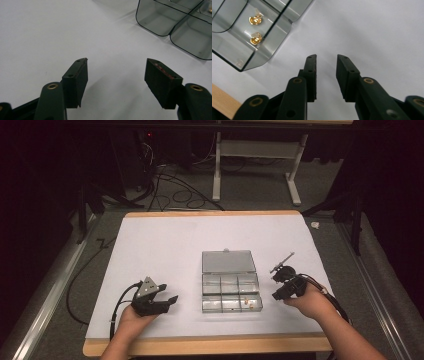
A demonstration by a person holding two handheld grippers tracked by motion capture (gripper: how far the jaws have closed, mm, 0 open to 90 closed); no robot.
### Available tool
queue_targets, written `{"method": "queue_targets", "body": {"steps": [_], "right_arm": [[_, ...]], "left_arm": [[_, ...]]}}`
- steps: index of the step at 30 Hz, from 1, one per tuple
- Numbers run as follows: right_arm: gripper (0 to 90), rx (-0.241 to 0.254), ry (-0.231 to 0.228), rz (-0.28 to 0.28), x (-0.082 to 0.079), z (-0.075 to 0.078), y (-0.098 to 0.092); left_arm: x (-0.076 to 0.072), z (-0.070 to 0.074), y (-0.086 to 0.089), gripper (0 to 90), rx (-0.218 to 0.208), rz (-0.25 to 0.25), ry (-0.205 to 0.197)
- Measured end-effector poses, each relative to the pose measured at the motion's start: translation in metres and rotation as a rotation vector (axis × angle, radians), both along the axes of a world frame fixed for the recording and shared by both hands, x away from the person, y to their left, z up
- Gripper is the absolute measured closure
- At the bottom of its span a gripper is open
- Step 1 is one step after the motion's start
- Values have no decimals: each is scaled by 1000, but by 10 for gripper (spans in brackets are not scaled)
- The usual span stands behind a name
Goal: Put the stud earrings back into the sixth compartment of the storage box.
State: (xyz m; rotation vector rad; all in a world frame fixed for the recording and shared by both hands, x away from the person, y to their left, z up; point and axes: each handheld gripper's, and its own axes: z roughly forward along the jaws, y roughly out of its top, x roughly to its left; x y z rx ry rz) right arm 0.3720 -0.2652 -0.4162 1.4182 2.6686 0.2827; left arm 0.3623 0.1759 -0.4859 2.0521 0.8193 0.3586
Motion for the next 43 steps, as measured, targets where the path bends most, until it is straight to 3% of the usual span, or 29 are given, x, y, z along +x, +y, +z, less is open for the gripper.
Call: {"method": "queue_targets", "body": {"steps": [3,8,17,23,27,30,33,39,43], "right_arm": [[699,22,-31,-17,-6,-7,-6],[675,99,-98,-37,-16,-14,-15],[556,290,-331,-125,-41,-26,-27],[483,353,-480,-170,-56,-39,-32],[470,392,-544,-205,-65,-47,-39],[463,435,-567,-228,-69,-55,-41],[458,404,-589,-202,-66,-63,-41],[456,398,-608,-192,-63,-60,-44],[410,394,-611,-220,-62,-58,-46]], "left_arm": [[0,0,0,358,-1,0,1],[0,0,0,359,6,1,-1],[0,0,0,358,6,7,-4],[-2,0,0,358,0,18,-17],[-2,0,0,356,3,32,-28],[-2,0,0,356,10,38,-23],[-2,0,-1,355,16,40,-27],[-1,0,-1,353,14,37,-21],[-1,0,-1,353,11,25,-16]]}}
